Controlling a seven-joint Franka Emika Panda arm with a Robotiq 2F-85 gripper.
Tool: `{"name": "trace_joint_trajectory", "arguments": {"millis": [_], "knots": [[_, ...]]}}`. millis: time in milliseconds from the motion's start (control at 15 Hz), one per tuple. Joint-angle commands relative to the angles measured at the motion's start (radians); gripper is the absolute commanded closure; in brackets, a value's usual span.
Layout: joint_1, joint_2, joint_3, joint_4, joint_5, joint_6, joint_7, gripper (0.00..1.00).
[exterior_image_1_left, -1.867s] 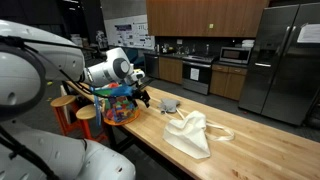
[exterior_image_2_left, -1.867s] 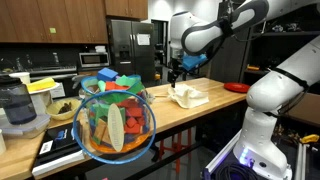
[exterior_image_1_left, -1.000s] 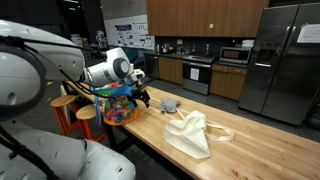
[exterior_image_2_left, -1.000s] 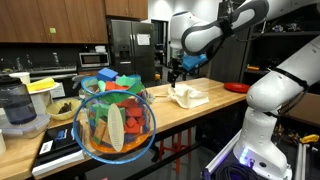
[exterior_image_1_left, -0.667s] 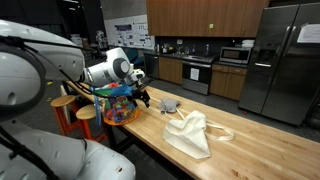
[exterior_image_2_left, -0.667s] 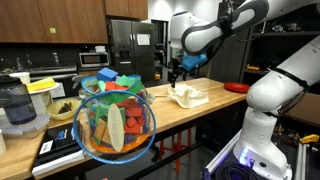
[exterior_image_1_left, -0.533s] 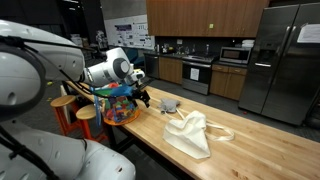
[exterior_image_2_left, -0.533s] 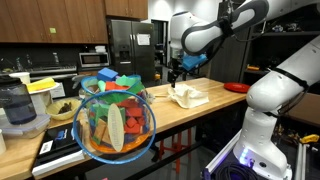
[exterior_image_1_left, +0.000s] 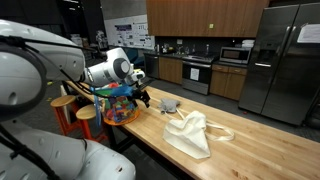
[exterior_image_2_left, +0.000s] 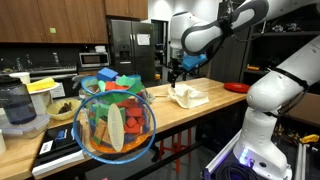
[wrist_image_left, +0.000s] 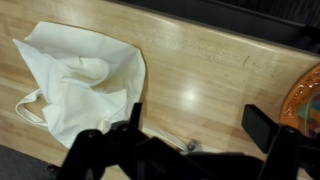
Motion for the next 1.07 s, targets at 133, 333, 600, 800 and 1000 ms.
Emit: {"name": "trace_joint_trajectory", "arguments": {"millis": [133, 333, 600, 800, 1000], "knots": [[0.009, -0.011, -0.043, -0.013, -0.001, 0.002, 0.072, 0.0], [-0.007, -0.028, -0.079, -0.031, -0.001, 0.0, 0.095, 0.0], [-0.058, -0.062, -0.137, -0.078, -0.037, 0.019, 0.092, 0.0], [-0.12, -0.082, -0.176, -0.11, -0.113, 0.06, 0.078, 0.0], [-0.179, -0.086, -0.207, -0.131, -0.199, 0.134, 0.068, 0.0]]}}
